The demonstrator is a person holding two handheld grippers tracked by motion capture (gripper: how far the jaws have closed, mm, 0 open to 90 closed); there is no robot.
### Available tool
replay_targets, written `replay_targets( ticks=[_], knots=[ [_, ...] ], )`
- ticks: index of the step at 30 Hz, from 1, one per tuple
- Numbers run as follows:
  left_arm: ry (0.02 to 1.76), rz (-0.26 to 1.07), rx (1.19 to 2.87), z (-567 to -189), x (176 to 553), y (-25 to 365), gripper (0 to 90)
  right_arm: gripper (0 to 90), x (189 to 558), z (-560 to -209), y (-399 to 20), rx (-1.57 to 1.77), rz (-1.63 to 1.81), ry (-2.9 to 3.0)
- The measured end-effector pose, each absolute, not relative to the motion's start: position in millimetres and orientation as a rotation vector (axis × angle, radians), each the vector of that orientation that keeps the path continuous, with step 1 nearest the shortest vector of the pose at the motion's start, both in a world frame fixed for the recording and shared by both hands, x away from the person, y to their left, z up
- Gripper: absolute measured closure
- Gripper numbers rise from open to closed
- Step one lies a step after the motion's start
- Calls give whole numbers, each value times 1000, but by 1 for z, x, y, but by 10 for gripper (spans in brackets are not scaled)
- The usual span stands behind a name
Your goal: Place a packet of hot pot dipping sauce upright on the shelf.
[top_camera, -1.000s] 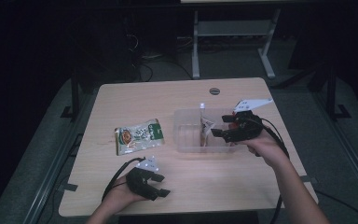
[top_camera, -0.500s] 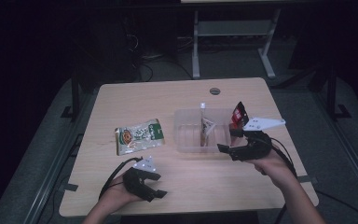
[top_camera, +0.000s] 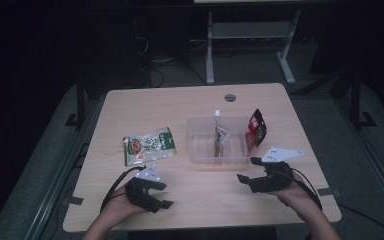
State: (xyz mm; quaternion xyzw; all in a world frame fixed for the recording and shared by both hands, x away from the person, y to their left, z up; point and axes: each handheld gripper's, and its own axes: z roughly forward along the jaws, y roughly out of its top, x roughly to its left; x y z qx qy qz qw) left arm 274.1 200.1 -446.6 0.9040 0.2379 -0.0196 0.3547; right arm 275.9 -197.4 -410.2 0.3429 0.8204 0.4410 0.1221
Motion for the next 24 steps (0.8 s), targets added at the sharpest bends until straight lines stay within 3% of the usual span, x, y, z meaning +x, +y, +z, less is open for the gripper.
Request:
replay_targets(
  ticks=[11,24],
  knots=[
    [646,-9,2310,-441,278,218,295,180,260,-443,-185,1003,1176,2529],
    [682,106,2284,-425,287,244,296,164,258,-449,-169,924,1152,2595]
  ],
)
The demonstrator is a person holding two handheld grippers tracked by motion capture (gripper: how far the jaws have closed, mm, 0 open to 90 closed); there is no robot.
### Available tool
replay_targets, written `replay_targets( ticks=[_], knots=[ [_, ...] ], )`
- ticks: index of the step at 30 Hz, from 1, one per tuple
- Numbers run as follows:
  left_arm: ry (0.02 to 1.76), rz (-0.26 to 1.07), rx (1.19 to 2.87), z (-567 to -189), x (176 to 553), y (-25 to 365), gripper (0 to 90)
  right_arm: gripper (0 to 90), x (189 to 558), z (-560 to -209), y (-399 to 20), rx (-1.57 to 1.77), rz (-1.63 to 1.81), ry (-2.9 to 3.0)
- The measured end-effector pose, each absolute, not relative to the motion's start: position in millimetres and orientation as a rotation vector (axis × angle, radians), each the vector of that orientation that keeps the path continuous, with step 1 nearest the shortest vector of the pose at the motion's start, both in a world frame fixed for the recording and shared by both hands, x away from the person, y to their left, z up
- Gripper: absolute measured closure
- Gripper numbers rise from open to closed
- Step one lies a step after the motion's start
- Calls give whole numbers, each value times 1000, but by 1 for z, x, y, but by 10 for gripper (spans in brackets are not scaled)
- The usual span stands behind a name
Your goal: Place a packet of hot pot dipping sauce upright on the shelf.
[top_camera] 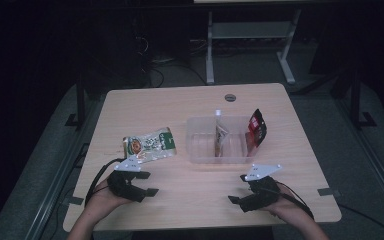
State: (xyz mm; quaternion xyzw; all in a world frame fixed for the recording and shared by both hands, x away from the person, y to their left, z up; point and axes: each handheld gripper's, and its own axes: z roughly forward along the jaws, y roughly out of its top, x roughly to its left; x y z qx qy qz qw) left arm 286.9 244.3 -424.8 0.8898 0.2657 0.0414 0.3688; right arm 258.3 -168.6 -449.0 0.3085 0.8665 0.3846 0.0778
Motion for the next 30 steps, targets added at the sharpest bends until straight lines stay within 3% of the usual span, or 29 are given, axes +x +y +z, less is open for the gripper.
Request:
replay_targets(
  ticks=[20,24,30],
  knots=[
    [785,233,2203,-397,324,270,330,163,259,-455,-160,893,1124,2630],
    [821,285,2188,-390,335,280,383,163,259,-455,-161,897,1122,2628],
    [889,339,2168,-388,356,294,547,163,260,-455,-162,905,1117,2629]
  ],
)
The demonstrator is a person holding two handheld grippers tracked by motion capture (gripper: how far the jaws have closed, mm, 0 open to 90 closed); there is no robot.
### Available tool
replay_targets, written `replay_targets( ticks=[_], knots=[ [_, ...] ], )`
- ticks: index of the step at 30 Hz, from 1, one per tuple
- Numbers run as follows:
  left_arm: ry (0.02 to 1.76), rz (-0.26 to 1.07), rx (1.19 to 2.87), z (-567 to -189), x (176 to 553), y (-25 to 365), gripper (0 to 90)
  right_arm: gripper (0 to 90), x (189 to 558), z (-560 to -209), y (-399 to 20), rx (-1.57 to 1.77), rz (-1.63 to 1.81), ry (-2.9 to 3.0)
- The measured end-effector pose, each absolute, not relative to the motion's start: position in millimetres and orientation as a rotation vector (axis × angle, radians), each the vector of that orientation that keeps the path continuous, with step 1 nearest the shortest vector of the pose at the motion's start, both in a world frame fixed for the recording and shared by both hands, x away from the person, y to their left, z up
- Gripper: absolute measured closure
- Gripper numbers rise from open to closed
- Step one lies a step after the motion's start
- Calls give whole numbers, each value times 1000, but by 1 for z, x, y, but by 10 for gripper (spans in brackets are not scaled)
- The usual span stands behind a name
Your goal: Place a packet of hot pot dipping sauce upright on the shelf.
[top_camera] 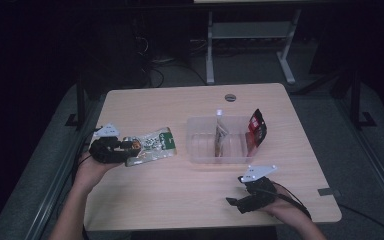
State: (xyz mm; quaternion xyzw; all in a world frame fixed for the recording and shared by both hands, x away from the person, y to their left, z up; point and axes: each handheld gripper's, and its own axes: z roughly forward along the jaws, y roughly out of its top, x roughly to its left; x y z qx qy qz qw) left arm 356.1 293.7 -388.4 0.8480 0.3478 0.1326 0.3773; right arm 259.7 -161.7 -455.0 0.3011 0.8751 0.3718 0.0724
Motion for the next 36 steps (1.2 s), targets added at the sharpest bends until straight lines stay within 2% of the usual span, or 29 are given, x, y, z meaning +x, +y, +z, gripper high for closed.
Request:
replay_targets(
  ticks=[4,10,17,24,36],
  knots=[
    [918,384,2178,-390,369,297,647,163,259,-455,-162,907,1112,2631],
    [975,403,2157,-392,392,297,889,163,259,-456,-164,918,1114,2625],
    [1024,431,2117,-404,424,291,897,164,260,-456,-165,919,1106,2627],
    [1115,459,2151,-421,449,292,897,164,258,-456,-167,927,1112,2622],
    [1202,408,2180,-442,460,296,897,164,258,-457,-168,934,1105,2626]
  ],
)
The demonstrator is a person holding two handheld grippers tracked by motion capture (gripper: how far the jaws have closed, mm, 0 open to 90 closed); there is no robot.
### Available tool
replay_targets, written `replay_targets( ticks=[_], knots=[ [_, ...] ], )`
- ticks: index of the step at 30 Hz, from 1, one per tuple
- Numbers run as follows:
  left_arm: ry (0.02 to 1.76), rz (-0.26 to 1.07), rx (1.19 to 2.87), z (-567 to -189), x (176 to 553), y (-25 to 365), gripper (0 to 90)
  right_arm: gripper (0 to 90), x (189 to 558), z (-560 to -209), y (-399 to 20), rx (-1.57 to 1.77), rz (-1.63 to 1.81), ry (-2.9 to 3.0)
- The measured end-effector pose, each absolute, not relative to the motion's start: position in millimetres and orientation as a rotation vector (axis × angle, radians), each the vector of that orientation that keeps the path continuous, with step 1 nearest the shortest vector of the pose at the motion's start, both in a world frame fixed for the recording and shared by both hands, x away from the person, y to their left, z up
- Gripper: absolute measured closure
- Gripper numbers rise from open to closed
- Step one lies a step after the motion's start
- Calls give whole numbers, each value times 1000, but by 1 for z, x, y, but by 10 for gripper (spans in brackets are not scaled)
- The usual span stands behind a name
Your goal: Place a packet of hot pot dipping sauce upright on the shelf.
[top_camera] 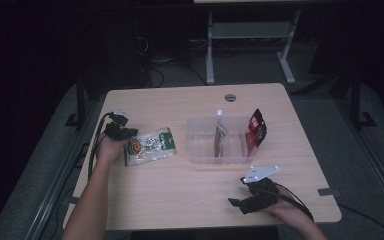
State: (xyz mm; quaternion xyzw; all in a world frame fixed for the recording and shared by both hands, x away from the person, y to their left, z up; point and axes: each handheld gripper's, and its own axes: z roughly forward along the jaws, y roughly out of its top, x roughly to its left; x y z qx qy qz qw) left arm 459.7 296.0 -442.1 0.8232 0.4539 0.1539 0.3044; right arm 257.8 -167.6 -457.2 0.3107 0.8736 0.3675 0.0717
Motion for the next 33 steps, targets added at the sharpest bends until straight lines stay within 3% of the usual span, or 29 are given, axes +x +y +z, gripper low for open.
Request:
replay_targets(
  ticks=[11,33],
  knots=[
    [1195,365,2237,-440,451,294,897,164,257,-457,-169,931,1101,2626],
    [1122,264,2293,-442,393,299,896,164,256,-455,-171,929,1105,2616]
  ],
)
